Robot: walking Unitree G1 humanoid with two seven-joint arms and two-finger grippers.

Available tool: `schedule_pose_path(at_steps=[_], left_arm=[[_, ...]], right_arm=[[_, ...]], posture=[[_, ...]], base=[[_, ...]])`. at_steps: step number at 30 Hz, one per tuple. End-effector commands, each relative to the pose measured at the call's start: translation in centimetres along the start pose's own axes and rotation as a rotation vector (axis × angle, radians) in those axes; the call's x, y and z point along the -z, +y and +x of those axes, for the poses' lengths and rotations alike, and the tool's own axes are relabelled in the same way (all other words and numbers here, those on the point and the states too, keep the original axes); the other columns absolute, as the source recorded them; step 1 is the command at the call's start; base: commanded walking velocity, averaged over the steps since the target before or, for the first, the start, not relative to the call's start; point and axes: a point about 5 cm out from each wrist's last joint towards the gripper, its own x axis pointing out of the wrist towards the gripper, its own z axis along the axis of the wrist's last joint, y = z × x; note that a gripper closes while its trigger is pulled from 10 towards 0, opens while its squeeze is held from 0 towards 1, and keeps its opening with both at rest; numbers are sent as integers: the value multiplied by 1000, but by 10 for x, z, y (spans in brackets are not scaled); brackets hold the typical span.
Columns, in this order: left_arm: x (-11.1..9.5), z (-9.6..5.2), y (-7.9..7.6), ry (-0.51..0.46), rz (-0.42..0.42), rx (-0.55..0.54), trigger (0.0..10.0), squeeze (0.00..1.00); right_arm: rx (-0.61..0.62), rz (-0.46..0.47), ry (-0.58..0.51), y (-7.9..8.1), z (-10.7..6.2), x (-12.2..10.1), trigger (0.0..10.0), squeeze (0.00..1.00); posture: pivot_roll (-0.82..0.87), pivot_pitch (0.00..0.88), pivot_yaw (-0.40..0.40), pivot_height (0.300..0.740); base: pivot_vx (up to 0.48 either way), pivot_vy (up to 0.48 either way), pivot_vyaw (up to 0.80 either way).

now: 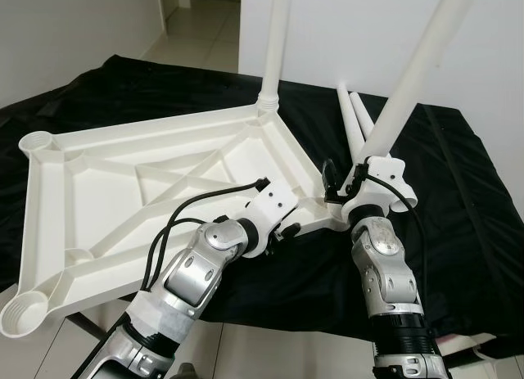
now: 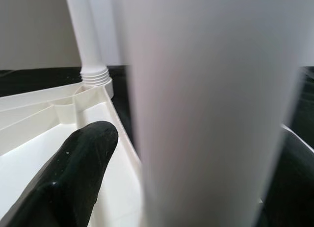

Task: Building children table

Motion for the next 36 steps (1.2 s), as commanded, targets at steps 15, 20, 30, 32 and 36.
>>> schedule_pose_path(at_steps=[15, 20, 30, 32, 36], left_arm=[[-6, -3, 12, -115, -75, -94, 10000, 0], [-7, -5, 13, -138, -93, -106, 10000, 0], [-6, -13, 22, -163, -117, -160, 10000, 0], [-7, -15, 26, -168, -124, -182, 10000, 0], [-9, -19, 32, -181, -132, -215, 10000, 0]], right_arm=[[17, 45, -75, -13, -36, -1, 10000, 0], [9, 31, -61, -16, -46, 2, 10000, 0], [-6, -25, 21, -33, -81, 19, 0, 0], [-17, -29, 26, -33, -80, 19, 0, 0], [-40, -37, 35, -32, -77, 21, 4471, 0]], posture=[[66, 49, -32, 740], [58, 51, -29, 740], [62, 52, -40, 740], [71, 49, -47, 740], [77, 47, -50, 740]], base=[[0, 0, 0], [0, 0, 0], [0, 0, 0], [0, 0, 0], [0, 0, 0]])
